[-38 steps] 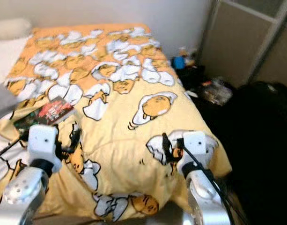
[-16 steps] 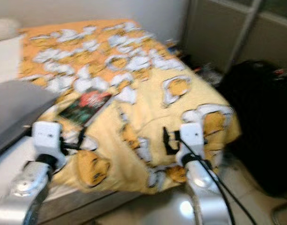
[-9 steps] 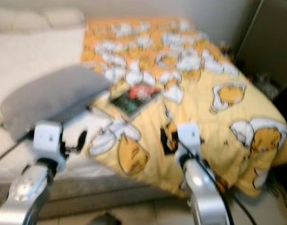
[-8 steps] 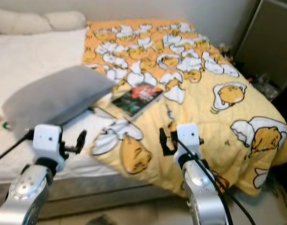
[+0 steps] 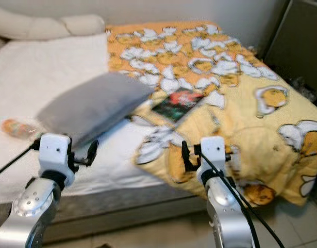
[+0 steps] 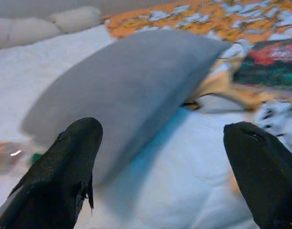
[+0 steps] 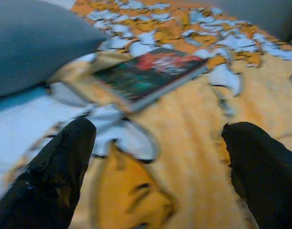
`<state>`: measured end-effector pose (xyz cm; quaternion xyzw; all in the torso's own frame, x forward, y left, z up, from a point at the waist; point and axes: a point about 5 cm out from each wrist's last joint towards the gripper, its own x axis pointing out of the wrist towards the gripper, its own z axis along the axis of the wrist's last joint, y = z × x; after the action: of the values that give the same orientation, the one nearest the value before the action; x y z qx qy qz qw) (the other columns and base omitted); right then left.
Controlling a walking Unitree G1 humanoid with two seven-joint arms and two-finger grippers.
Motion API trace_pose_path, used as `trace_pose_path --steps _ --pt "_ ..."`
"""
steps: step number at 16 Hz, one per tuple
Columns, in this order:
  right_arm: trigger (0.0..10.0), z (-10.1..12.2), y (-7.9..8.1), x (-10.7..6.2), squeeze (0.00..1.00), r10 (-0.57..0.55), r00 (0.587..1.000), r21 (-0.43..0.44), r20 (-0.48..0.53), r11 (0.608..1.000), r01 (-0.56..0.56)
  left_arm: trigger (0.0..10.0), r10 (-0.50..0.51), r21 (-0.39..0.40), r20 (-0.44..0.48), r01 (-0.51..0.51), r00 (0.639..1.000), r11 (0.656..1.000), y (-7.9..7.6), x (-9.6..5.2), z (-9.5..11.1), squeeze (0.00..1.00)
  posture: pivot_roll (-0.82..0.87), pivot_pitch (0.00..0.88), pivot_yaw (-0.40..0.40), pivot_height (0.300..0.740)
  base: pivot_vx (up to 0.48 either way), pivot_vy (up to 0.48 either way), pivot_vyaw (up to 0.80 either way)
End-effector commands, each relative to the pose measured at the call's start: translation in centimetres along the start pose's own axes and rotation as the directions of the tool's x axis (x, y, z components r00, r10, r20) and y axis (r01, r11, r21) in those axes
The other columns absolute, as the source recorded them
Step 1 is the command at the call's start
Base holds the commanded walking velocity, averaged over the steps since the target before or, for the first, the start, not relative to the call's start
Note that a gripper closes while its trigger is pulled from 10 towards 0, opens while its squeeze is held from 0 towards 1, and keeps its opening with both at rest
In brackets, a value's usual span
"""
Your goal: Clean up the room
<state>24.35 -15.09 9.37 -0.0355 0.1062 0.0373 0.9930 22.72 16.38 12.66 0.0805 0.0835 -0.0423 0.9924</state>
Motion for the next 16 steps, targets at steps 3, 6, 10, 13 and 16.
trace_pose_path --steps 3,6,10,13,16 --pt "10.0 0.52 0.36 0.13 0.0 0.01 1.0 -0.001 0.015 1.0 -0.01 10.0 0.013 0.009 -0.004 -0.013 1.0 1.0 0.36 0.0 0.01 1.0 0.01 0.0 0.016 0.74 0.0 0.374 0.0" --pt "10.0 0.56 0.42 0.21 0.0 0.019 1.0 -0.005 0.014 1.0 -0.019 10.0 0.017 0.008 -0.005 -0.017 1.0 1.0 0.42 -0.01 -0.05 1.0 0.01 0.0 0.011 0.74 0.0 0.369 0.0" --pt "10.0 0.75 0.68 0.43 0.0 0.045 0.999 0.0 0.02 0.999 -0.045 10.0 0.025 0.005 -0.01 -0.025 1.0 1.0 0.42 -0.25 -0.26 1.0 0.03 0.0 0.0 0.74 0.0 0.372 0.0" --pt "10.0 0.8 0.88 0.58 0.0 0.059 0.998 0.006 0.019 0.998 -0.059 10.0 0.031 0.009 -0.009 -0.031 0.999 0.999 0.55 -0.32 -0.23 1.0 0.03 0.0 -0.001 0.74 0.0 0.37 0.0" --pt "10.0 0.77 0.94 0.65 0.0 0.062 0.998 0.007 0.018 0.998 -0.062 10.0 0.033 0.01 -0.008 -0.033 0.999 0.999 0.59 -0.33 -0.18 1.0 0.04 0.0 -0.001 0.74 0.0 0.371 0.0"
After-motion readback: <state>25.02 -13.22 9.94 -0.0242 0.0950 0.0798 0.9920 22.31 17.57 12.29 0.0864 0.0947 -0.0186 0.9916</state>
